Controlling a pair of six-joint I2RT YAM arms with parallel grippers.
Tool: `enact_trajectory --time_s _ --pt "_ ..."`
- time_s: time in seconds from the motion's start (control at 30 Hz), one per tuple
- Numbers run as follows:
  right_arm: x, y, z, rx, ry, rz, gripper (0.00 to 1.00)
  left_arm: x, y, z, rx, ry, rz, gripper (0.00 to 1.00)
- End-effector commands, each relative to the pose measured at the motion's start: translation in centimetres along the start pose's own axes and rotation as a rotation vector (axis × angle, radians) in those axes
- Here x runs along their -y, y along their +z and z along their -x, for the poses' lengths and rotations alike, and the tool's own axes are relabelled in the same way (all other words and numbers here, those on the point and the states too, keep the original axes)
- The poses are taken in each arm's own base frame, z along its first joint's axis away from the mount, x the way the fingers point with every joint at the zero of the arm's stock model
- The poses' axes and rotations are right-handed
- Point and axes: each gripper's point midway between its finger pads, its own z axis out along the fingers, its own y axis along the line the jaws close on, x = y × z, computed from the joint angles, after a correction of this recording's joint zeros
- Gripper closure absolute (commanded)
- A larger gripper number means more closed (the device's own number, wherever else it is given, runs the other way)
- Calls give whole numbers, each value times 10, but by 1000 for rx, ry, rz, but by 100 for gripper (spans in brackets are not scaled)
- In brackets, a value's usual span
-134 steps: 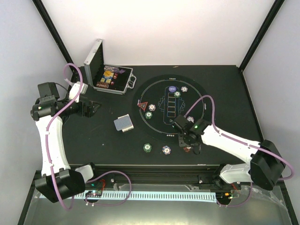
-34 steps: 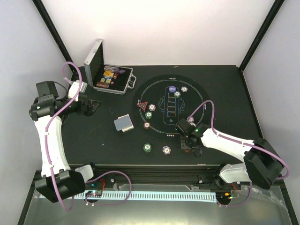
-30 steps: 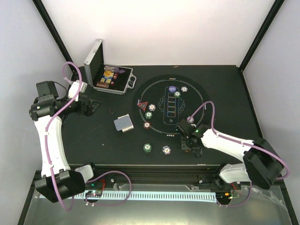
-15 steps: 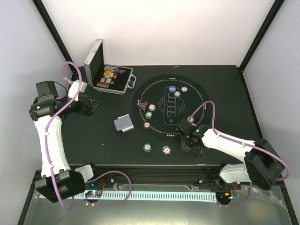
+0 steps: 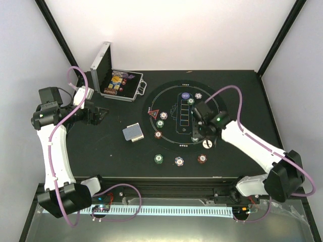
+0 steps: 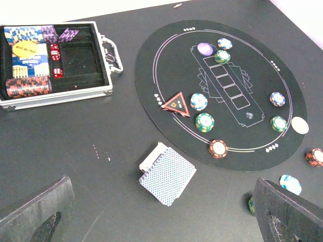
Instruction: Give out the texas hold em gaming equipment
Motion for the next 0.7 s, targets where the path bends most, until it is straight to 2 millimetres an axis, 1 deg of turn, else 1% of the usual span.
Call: enact_trajectory --time_s 0.0,0.1,0.13,0.27,0.3,0.37,0.53,0.67 --pt "13 -11 56 64 -6 -39 63 5 -9 10 25 21 -4 1" --pt "24 -2 96 83 15 -79 63 6 -10 10 27 24 -1 1" --pt "33 6 109 77 28 -104 63 6 -10 10 26 23 1 1" --pt "49 40 150 46 64 -150 65 5 -11 11 21 25 7 1" --pt "53 53 160 32 74 -159 65 5 -10 10 21 25 7 1" --pt "60 66 180 27 102 -159 65 4 -10 10 19 27 8 1" --pt "77 93 219 16 149 -173 66 0 -8 11 12 26 13 1" --pt "91 117 238 0 178 -186 66 -3 -7 12 9 29 18 1"
